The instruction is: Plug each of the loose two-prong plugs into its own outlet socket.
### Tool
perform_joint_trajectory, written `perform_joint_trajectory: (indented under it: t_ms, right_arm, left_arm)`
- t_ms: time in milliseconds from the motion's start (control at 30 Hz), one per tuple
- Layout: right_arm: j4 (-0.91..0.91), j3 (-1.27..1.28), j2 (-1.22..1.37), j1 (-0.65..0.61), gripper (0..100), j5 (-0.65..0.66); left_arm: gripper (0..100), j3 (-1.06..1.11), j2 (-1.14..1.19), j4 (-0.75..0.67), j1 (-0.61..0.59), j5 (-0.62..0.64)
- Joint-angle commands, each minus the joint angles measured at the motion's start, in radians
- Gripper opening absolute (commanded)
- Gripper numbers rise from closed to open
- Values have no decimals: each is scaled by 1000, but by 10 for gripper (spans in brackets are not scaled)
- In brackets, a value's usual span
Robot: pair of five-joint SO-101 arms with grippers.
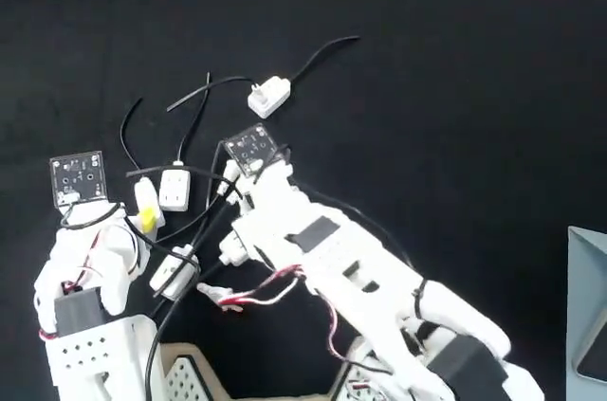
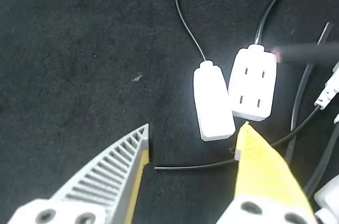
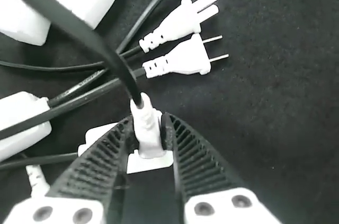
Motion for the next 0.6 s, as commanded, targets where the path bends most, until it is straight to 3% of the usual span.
perform_joint_trajectory:
  t_ms: [0,567]
  right_arm:
    - [178,-35,88,-49,12,-15]
    - [348,10,41,-54,12,35]
  left_arm:
    - [267,-4,-9,0,-10,9]
    - [267,-4,-9,0,-10,9]
